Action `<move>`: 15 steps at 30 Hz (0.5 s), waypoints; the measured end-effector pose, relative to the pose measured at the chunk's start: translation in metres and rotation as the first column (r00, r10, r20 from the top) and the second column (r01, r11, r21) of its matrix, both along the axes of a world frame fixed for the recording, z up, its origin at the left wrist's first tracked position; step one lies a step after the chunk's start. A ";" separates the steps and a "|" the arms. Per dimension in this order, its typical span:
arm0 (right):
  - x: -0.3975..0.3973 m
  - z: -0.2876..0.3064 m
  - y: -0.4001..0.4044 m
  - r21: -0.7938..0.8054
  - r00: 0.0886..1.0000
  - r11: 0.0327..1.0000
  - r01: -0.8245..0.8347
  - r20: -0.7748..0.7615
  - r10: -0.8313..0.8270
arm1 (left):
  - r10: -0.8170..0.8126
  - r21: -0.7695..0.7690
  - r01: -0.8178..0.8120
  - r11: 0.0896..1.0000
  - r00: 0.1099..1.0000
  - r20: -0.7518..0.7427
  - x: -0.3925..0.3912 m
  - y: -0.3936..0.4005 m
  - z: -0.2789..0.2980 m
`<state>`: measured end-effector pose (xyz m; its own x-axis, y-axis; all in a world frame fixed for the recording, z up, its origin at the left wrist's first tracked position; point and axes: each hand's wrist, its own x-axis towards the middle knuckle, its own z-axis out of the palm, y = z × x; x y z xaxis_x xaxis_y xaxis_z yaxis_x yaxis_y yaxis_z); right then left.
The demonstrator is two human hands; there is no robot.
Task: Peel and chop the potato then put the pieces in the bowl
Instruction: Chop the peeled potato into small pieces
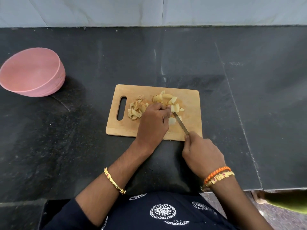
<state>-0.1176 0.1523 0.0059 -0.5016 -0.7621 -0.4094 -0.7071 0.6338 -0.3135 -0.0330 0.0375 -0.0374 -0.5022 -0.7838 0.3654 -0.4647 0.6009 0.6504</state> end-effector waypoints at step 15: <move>-0.009 -0.011 -0.043 -0.201 0.999 0.980 -0.005 0.037 0.013 | 0.049 0.193 -0.034 0.981 0.996 -0.073 0.003 -0.007 0.005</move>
